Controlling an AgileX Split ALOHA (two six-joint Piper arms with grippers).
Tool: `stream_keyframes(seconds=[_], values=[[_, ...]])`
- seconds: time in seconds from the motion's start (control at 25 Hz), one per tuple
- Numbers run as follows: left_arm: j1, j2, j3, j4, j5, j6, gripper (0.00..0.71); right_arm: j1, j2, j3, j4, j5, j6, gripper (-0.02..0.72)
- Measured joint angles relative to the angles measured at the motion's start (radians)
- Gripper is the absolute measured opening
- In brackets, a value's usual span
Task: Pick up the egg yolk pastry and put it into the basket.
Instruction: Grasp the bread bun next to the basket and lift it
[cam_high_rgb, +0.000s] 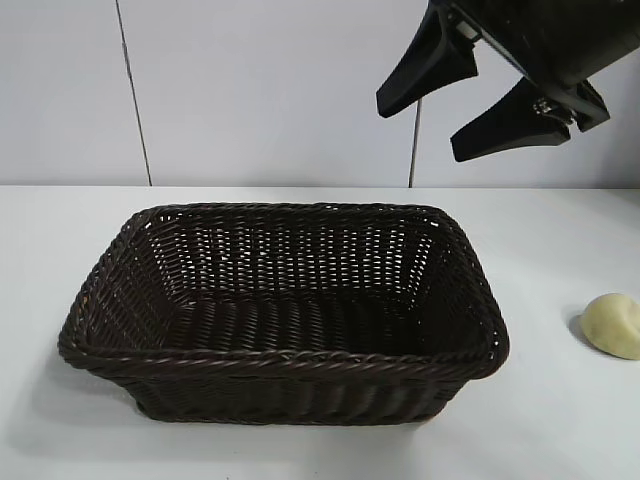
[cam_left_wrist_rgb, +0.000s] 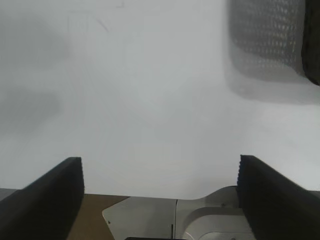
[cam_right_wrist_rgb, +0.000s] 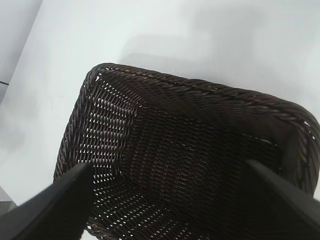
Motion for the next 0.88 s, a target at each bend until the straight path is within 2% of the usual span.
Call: stream_keyframes(seconds=[0.24, 0.36, 0.72, 0.88], values=[[0.0, -0.238, 0.202, -0.002, -0.041, 0.0, 0.605, 0.0, 0.0, 0.0, 0.0, 0.0, 0.0, 0.578], [0.0, -0.326, 0.265, -0.011, -0.055, 0.0, 0.605, 0.0, 0.0, 0.0, 0.0, 0.0, 0.0, 0.578], [0.0, -0.406, 0.271, -0.024, -0.074, 0.0, 0.605, 0.0, 0.0, 0.0, 0.0, 0.001, 0.0, 0.578], [0.0, -0.499, 0.271, -0.024, -0.074, 0.0, 0.605, 0.0, 0.0, 0.0, 0.001, -0.003, 0.0, 0.578]])
